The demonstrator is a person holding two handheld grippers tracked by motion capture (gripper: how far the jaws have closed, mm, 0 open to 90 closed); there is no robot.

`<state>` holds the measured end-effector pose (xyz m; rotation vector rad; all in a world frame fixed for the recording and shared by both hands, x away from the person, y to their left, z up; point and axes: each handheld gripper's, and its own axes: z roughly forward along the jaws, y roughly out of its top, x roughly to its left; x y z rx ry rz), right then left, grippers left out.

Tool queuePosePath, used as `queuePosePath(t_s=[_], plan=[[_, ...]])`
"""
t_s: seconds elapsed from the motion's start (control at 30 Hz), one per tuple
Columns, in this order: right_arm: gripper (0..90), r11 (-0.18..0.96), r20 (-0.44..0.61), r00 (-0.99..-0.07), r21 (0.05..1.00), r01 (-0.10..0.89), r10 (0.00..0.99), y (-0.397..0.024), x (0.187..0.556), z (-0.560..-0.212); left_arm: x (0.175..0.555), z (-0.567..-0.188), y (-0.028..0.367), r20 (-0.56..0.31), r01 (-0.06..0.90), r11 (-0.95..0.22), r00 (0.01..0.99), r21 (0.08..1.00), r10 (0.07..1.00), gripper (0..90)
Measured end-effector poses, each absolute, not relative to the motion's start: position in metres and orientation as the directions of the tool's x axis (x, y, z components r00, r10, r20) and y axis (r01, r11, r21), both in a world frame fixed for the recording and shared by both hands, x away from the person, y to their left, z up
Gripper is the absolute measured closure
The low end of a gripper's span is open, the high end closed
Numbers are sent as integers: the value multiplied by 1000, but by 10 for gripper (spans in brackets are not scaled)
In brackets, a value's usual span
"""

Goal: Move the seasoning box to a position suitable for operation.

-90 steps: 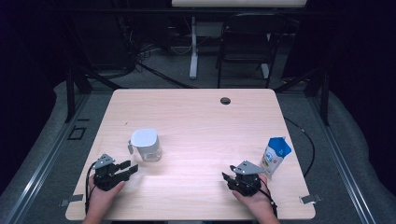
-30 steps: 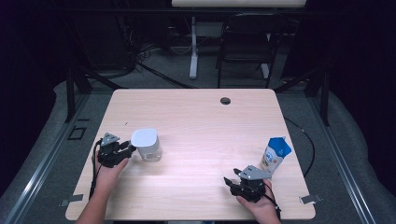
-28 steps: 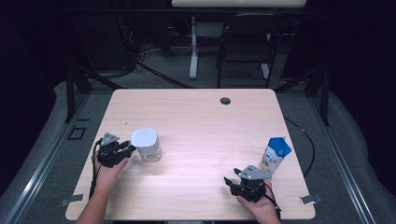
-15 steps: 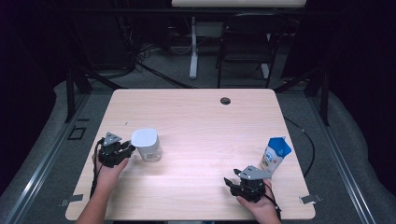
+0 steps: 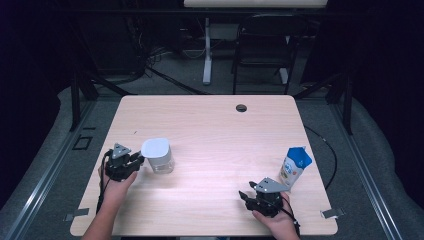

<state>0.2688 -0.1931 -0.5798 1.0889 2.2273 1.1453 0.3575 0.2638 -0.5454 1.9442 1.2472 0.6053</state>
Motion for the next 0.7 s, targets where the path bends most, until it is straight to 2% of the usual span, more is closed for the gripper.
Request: queuePosePath(t_s=[0.17, 0.37, 0.5, 0.7], plan=[[468, 357, -2, -610, 813, 460, 792, -192, 269, -581, 360, -545, 266, -20, 554, -253, 439, 793, 898, 706], [467, 356, 1, -612, 812, 462, 791, -192, 270, -583, 363, -544, 263, 2, 544, -279, 455, 792, 891, 668], [467, 359, 0, -613, 811, 461, 790, -192, 270, -583, 362, -544, 261, 21, 548, -298, 455, 782, 890, 712], [467, 359, -1, -613, 812, 460, 790, -193, 270, -583, 356, -543, 256, 33, 541, -321, 475, 778, 880, 717]])
